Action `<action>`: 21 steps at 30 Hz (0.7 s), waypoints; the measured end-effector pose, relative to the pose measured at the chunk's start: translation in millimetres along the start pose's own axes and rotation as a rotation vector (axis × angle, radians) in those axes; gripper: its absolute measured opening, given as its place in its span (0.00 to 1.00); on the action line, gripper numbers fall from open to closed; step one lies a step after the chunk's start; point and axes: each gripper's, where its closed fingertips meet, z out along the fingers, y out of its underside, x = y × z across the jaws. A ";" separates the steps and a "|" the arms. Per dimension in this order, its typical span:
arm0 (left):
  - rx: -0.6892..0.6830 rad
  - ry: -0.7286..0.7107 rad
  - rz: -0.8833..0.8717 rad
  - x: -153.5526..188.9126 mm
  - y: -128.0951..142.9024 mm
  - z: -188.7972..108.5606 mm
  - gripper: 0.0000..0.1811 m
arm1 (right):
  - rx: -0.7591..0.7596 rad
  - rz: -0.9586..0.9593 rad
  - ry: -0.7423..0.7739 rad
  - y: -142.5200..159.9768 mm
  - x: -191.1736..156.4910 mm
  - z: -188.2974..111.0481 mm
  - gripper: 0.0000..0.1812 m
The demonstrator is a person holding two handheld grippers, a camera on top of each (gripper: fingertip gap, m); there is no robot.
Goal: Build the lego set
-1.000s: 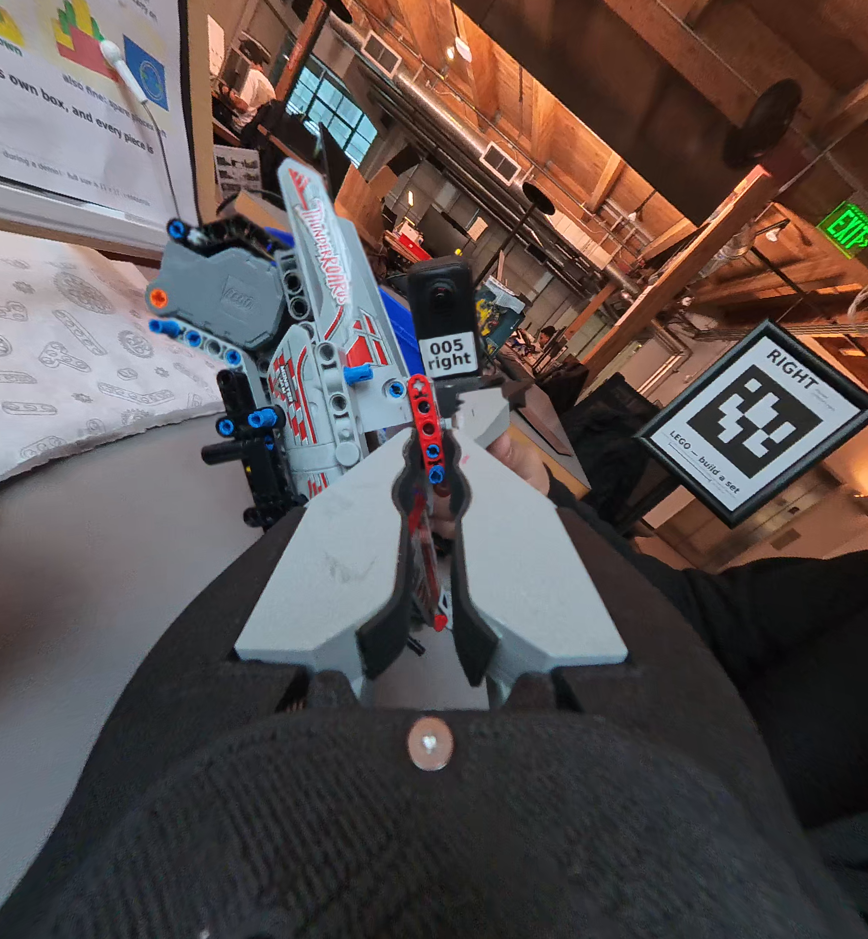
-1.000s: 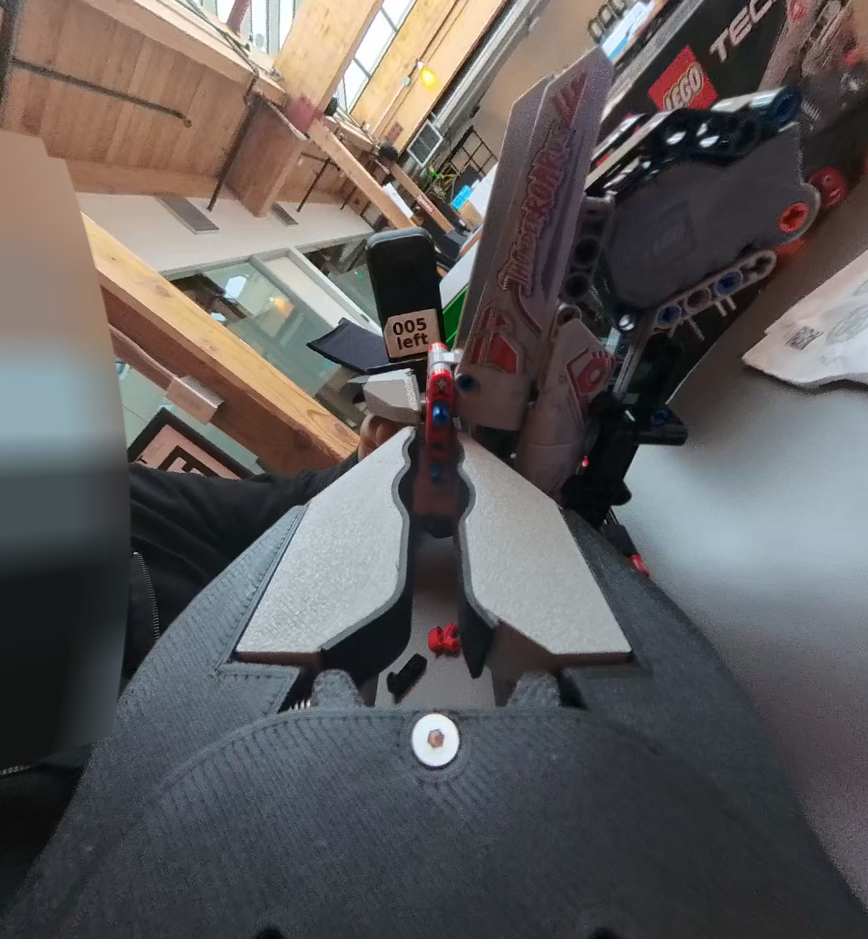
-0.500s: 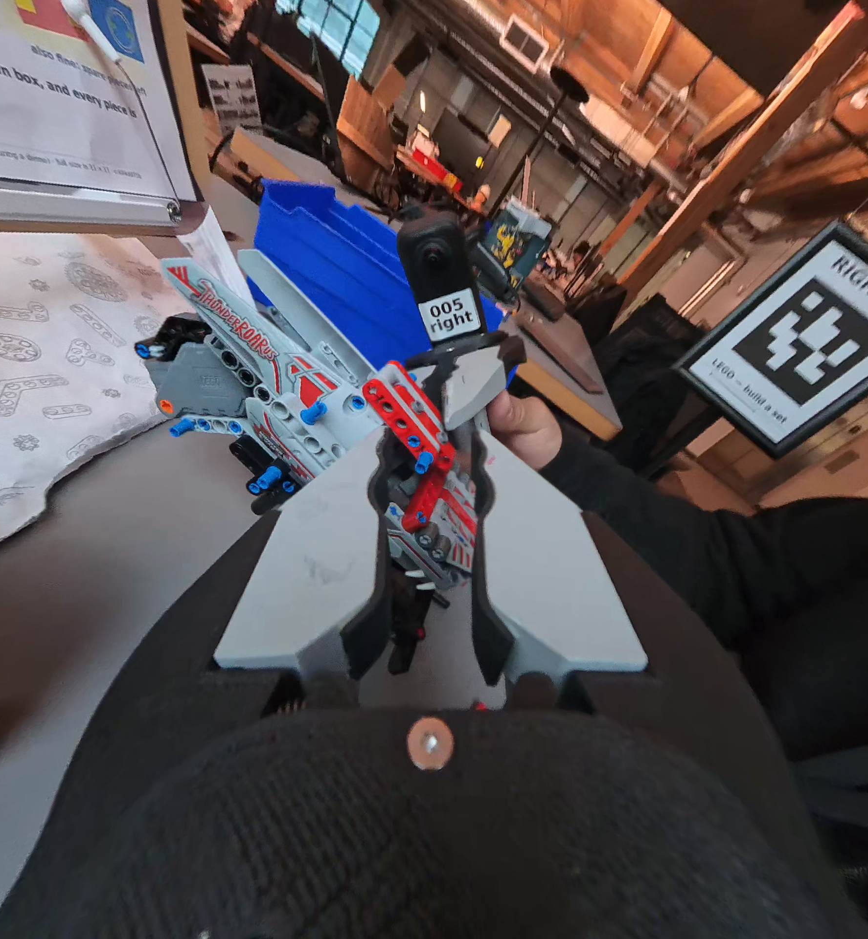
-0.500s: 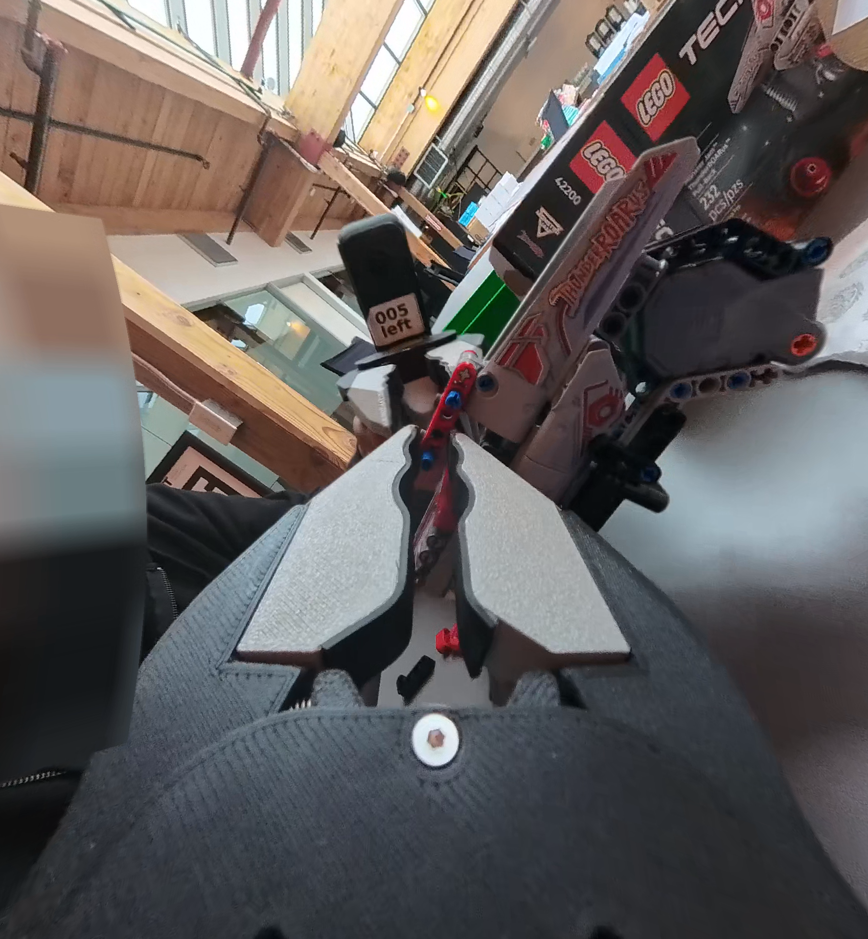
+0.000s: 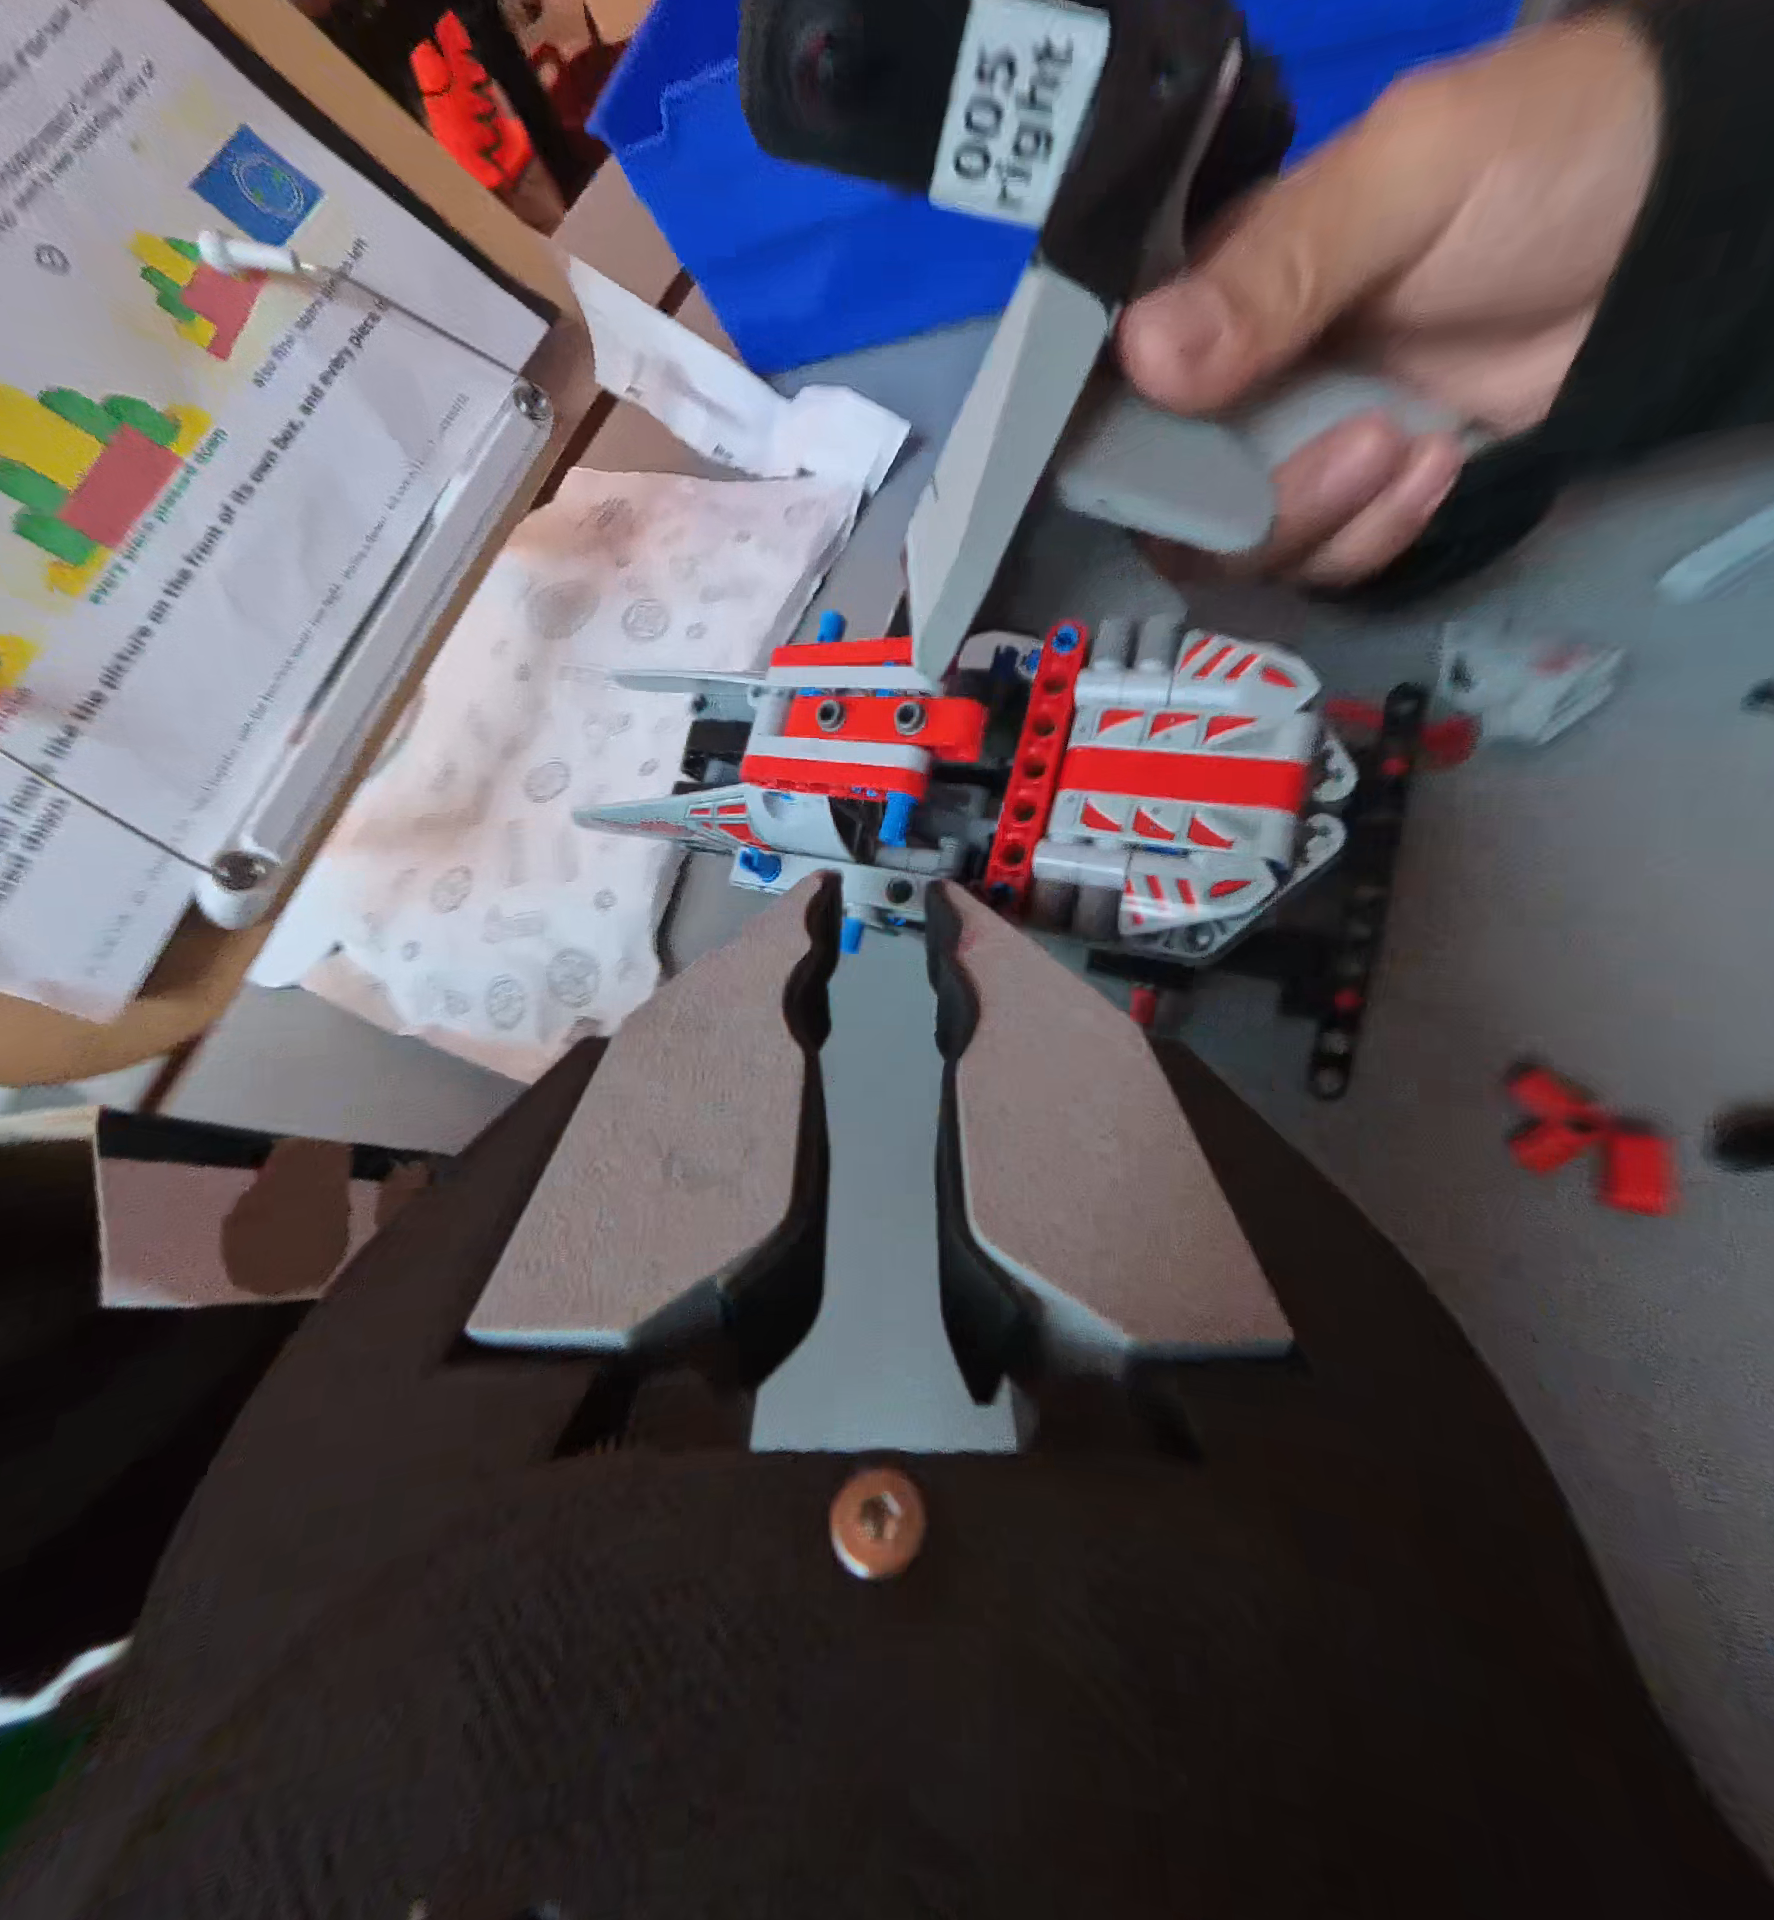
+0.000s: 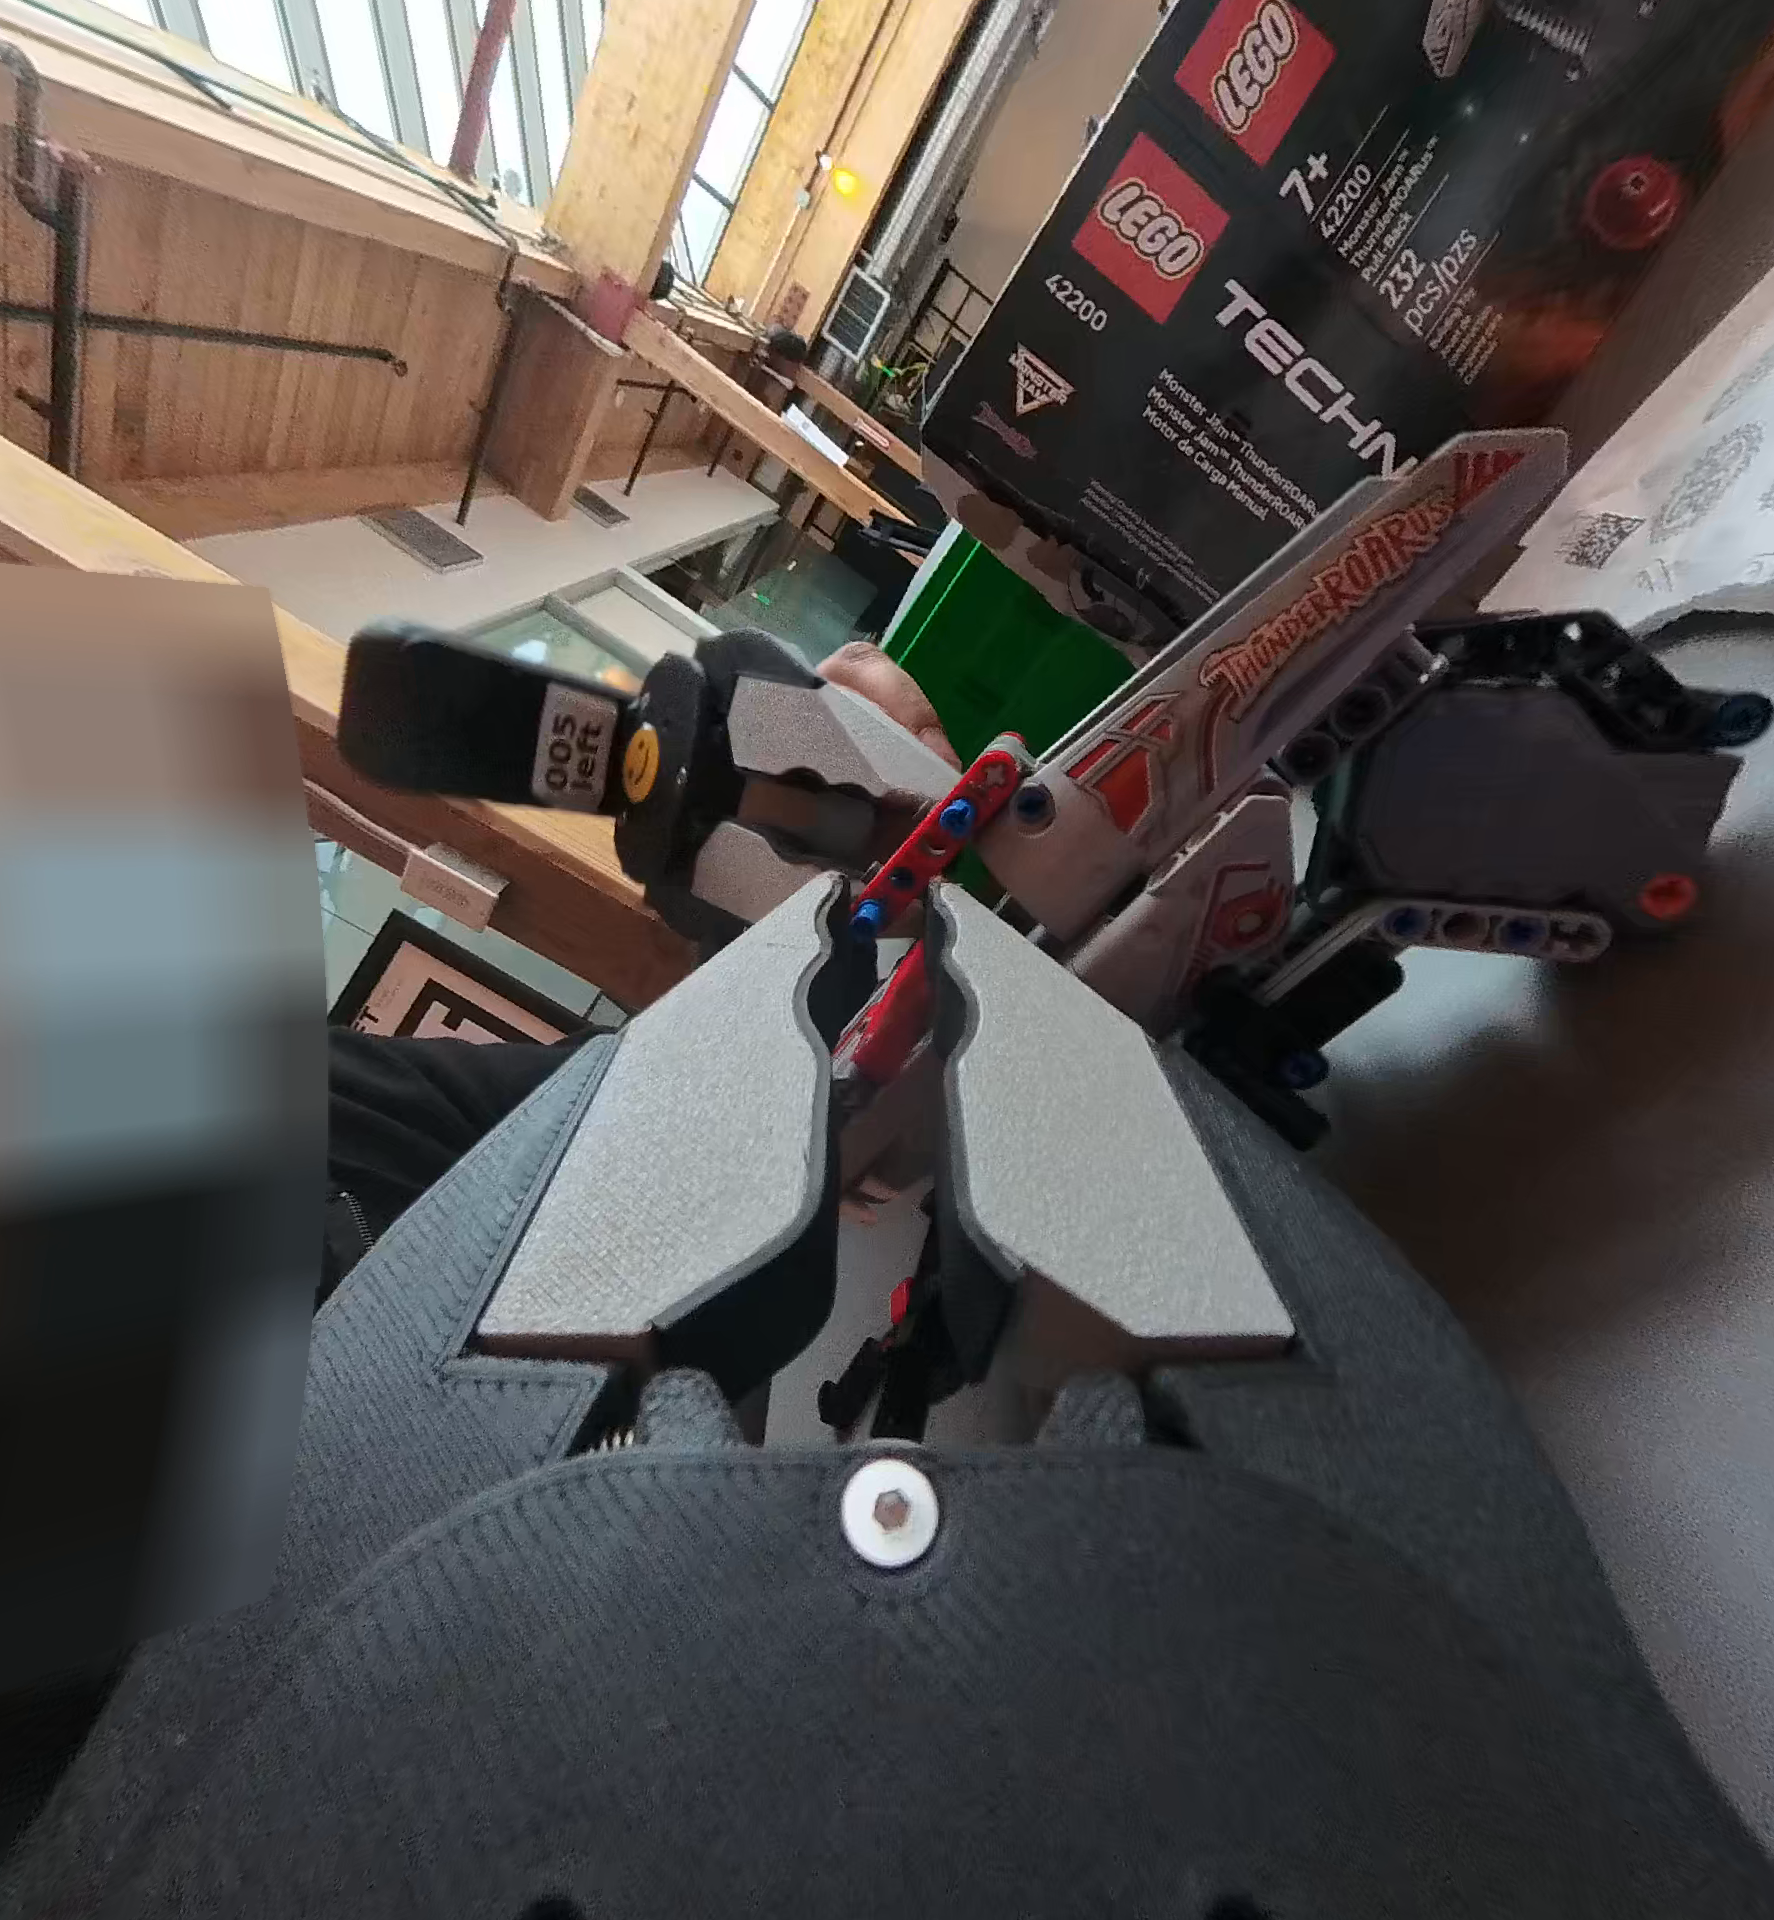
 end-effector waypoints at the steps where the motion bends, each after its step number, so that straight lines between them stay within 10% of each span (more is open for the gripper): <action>1: -0.012 -0.033 0.056 -0.1 1.5 2.4 0.07 | -0.006 0.000 0.007 1.1 1.4 0.5 0.05; 21: -0.101 -0.406 0.546 -17.2 -3.3 5.9 0.01 | 0.044 0.090 -0.031 -0.9 11.9 1.6 0.03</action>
